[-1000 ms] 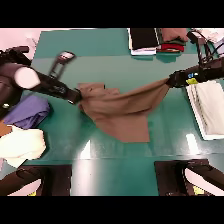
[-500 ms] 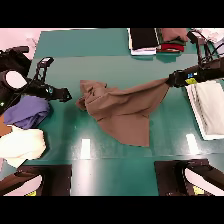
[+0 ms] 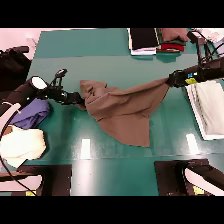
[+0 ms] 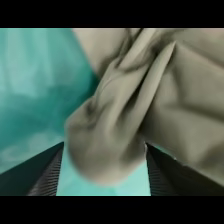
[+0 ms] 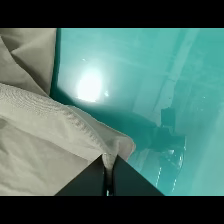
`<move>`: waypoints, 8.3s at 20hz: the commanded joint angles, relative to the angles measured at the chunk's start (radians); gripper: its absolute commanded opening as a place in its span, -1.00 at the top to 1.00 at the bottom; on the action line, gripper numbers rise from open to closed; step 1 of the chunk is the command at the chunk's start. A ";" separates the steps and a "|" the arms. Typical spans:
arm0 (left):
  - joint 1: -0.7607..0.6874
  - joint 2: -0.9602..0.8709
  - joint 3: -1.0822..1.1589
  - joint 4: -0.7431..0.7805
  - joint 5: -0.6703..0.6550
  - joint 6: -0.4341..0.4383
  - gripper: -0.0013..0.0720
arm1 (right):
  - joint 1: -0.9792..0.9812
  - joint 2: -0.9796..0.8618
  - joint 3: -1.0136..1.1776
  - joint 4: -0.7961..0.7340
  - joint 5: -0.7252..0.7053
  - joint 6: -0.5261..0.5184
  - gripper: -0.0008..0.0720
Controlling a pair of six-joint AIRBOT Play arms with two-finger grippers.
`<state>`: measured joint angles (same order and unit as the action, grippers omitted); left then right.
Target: Fold the shirts.
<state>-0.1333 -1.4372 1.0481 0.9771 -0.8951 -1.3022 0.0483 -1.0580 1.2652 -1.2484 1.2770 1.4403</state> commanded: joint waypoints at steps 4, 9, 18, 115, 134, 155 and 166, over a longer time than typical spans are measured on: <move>0.003 -0.034 0.081 -0.076 0.017 0.038 0.88 | 0.000 0.000 0.010 0.000 -0.008 0.000 0.92; 0.003 0.197 0.380 0.194 -0.008 -0.018 0.88 | 0.000 0.000 0.276 -0.013 0.008 -0.018 0.92; 0.003 0.665 0.878 0.393 -0.014 -0.090 0.88 | 0.000 0.038 0.865 -0.054 0.063 -0.027 0.92; 0.080 0.738 1.012 0.217 -0.136 -0.195 0.88 | -0.347 0.294 0.653 0.020 0.039 -0.048 0.92; 0.080 -0.119 0.418 0.216 -0.127 -0.099 0.88 | -0.257 -0.524 0.306 0.000 0.103 -0.034 0.92; 0.115 -0.130 0.221 0.189 -0.336 -0.090 0.02 | -0.254 -0.351 -0.075 -0.052 -0.042 -0.030 0.01; 0.116 0.503 -0.225 0.348 -0.431 -0.281 -0.40 | -0.255 -0.017 -0.119 -0.026 -0.040 -0.027 -0.07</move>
<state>-0.0174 -1.1198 1.0233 1.2995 -1.3117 -1.5150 -0.2066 -1.1530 1.1564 -1.2774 1.2415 1.4117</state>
